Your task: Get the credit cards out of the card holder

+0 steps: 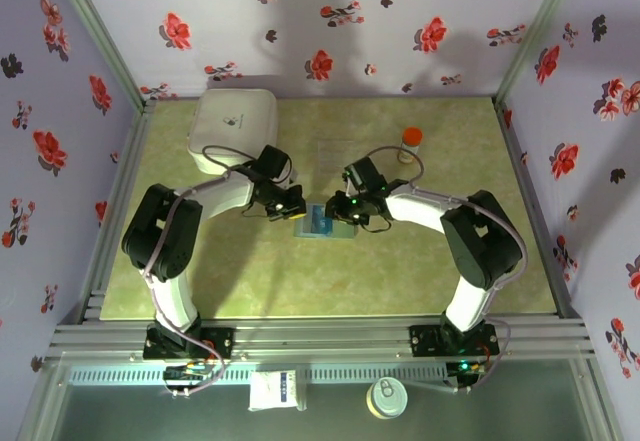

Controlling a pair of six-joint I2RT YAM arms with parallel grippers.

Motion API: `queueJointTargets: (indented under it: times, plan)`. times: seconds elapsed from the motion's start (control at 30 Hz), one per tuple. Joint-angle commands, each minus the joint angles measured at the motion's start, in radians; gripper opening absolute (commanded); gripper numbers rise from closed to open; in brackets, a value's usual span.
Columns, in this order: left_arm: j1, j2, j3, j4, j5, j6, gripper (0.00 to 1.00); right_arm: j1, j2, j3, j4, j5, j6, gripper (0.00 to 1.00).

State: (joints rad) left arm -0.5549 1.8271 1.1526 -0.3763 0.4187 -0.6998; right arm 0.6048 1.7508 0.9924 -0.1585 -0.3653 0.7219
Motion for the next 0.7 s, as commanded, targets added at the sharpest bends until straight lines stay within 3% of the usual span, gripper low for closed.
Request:
queueJointTargets:
  times: [0.0, 0.67]
  plan:
    - [-0.015, -0.027, 0.033, -0.031, 0.011, 0.002, 0.01, -0.011, -0.011, -0.035, 0.044, -0.023, 0.049, 0.32]
    - [-0.037, 0.11, 0.038, -0.022, -0.015, 0.021, 0.0, -0.041, 0.09, -0.105, 0.203, -0.111, 0.098, 0.32]
